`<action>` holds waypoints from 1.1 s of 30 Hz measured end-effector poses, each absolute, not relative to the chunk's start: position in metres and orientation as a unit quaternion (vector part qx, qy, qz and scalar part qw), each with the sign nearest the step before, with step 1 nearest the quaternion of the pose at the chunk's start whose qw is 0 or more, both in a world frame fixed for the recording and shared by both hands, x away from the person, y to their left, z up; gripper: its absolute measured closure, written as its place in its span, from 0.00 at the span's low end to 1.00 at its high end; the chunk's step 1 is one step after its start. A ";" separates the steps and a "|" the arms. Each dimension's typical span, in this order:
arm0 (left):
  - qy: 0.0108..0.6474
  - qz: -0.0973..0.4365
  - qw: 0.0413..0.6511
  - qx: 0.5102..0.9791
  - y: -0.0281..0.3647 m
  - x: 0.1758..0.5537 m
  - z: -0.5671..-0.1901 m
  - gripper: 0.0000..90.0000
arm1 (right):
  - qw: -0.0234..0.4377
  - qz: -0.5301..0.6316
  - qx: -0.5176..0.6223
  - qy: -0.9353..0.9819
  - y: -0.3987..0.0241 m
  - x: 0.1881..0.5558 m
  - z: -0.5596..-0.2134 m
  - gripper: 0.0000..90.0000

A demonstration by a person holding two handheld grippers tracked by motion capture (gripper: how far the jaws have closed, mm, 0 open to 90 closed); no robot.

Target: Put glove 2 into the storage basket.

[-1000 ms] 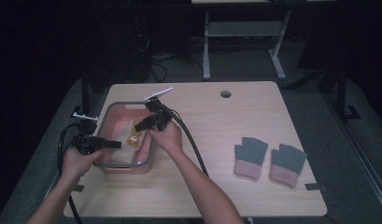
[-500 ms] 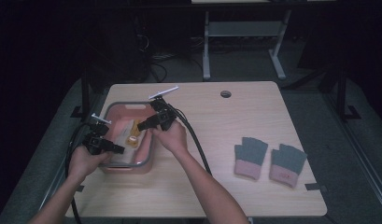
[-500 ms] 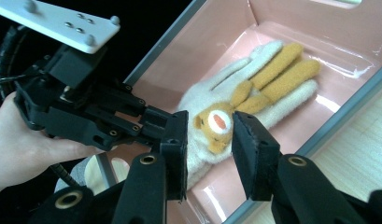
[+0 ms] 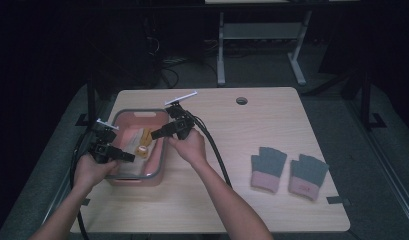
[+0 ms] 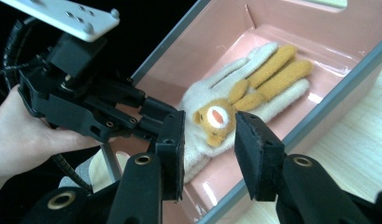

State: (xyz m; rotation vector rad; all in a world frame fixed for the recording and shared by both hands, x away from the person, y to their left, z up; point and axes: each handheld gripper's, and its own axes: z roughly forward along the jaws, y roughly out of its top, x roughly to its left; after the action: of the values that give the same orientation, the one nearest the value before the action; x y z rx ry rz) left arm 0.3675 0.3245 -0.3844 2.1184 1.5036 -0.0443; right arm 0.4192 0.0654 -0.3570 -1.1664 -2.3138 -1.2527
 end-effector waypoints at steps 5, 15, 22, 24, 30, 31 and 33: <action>0.554 -0.016 0.301 0.776 0.323 0.367 -0.373 0.68 | 0.134 -0.440 -0.403 -0.791 0.056 0.420 -0.355 0.68; 0.534 -0.031 0.352 0.768 0.314 0.364 -0.360 0.65 | 0.128 -0.444 -0.402 -0.791 0.031 0.425 -0.354 0.68; 0.525 -0.035 0.374 0.764 0.303 0.361 -0.353 0.62 | 0.124 -0.453 -0.405 -0.784 0.012 0.424 -0.350 0.67; 0.525 -0.035 0.380 0.761 0.300 0.360 -0.351 0.62 | 0.121 -0.455 -0.404 -0.784 0.007 0.424 -0.350 0.66; 0.516 -0.040 0.393 0.761 0.288 0.360 -0.347 0.59 | 0.121 -0.457 -0.409 -0.781 -0.010 0.421 -0.351 0.64; 0.513 -0.041 0.394 0.761 0.285 0.361 -0.347 0.58 | 0.122 -0.455 -0.410 -0.781 -0.012 0.421 -0.351 0.63; 0.505 -0.042 0.393 0.767 0.281 0.361 -0.346 0.58 | 0.120 -0.456 -0.413 -0.779 -0.018 0.419 -0.351 0.63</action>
State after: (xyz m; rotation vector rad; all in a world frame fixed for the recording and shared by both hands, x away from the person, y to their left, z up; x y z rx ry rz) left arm 0.3610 0.2809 -0.3457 1.9462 1.2825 -0.1062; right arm 0.4192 -0.0183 -0.3510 -1.2067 -2.2776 -1.3334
